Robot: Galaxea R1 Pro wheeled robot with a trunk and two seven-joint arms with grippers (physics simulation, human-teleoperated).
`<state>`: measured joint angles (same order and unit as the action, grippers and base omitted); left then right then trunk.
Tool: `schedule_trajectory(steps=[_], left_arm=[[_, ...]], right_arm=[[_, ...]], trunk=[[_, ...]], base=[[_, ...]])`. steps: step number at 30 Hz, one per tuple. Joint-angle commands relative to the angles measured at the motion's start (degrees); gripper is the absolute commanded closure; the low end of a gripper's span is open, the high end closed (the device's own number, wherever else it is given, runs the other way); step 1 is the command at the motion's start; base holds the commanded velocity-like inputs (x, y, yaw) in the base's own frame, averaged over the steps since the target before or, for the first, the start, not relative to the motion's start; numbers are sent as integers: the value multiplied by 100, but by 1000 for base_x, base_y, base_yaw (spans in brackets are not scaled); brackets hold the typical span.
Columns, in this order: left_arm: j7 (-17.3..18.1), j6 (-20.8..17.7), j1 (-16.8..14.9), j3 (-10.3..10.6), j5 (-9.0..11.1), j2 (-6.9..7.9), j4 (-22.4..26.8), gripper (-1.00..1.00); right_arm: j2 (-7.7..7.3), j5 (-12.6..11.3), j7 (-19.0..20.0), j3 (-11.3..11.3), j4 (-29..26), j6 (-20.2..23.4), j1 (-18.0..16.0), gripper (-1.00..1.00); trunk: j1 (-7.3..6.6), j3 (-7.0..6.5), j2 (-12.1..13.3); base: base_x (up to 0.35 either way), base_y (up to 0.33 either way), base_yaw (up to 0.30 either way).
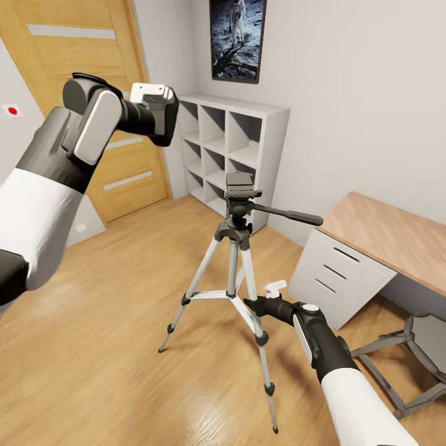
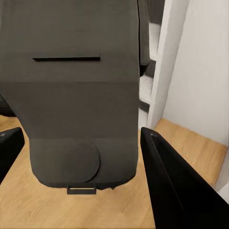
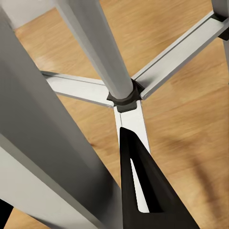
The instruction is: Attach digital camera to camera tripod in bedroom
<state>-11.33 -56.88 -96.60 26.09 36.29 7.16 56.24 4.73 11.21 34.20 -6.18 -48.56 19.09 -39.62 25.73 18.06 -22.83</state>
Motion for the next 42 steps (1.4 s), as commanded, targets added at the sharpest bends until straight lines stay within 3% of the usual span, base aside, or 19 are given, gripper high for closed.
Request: schedule_trajectory(steps=[1, 3, 4, 5, 13, 20, 25, 31, 33, 38, 39, 40, 41, 42], left_arm=[[-22, 24, -8, 55, 49, 41, 38, 100], [17, 90, -8, 119, 43, 106, 102, 100], [4059, 1250, -8, 151, 37, 398, 518, 100], [4259, 1344, -8, 154, -7, 478, 532, 100], [4360, 1349, -8, 181, -531, 559, 527, 100], [4518, 1355, -8, 183, -648, 561, 455, 100], [5294, 1380, -8, 219, -727, 588, 197, 100], [5912, 1388, -21, 201, -908, 710, -79, 100], [6192, 1391, -72, 197, -1320, 719, -267, 100], [6556, 1407, -456, 207, -1984, 541, -764, 100], [6745, 1586, -661, 216, -2366, 375, -1127, 100], [6859, 1742, -759, 218, -2589, 275, -1349, 100], [7082, 2080, -913, 223, -2996, 99, -1753, 100], [7189, 2246, -970, 224, -3171, 24, -1931, 100]], right_arm=[[11, 81, 69, -33, 27, 59, -2, 100], [11, 82, 69, -33, 27, 59, -2, 100], [11, 531, 69, -33, 128, 69, -2, 100], [15, 531, 67, -33, 128, 68, -2, 100], [19, 529, 63, -33, 128, 68, -2, 100], [19, 529, 65, -33, 128, 68, -2, 100], [19, 524, 62, -33, 128, 68, -2, 100], [19, 521, 61, -33, 128, 68, -2, 100], [19, 517, 60, -33, 128, 63, -2, 100], [19, 514, 60, -33, 128, 51, -2, 100], [18, 512, 59, -33, 128, 46, -2, 100], [16, 511, 57, -33, 128, 44, -2, 100], [14, 512, 55, -33, 128, 40, -2, 100], [14, 512, 54, -33, 128, 38, -2, 100]], trunk=[[5, 11, -8], [5, 11, -8], [5, 11, -8], [5, 11, -8], [5, 11, -8], [5, 11, -8], [5, 11, -8], [5, 11, -8], [5, 11, -8], [5, 11, -8], [5, 11, -8], [5, 11, -8], [5, 11, -8], [5, 11, -8]], base=[[0, 0, 0], [0, 0, 0], [0, 0, 0], [0, 0, 0], [0, 0, 0], [0, 0, 0], [0, 0, 0], [0, 0, 0], [0, 0, 0], [0, 0, 0], [0, 0, 0], [0, 0, 0], [0, 0, 0], [0, 0, 0]])
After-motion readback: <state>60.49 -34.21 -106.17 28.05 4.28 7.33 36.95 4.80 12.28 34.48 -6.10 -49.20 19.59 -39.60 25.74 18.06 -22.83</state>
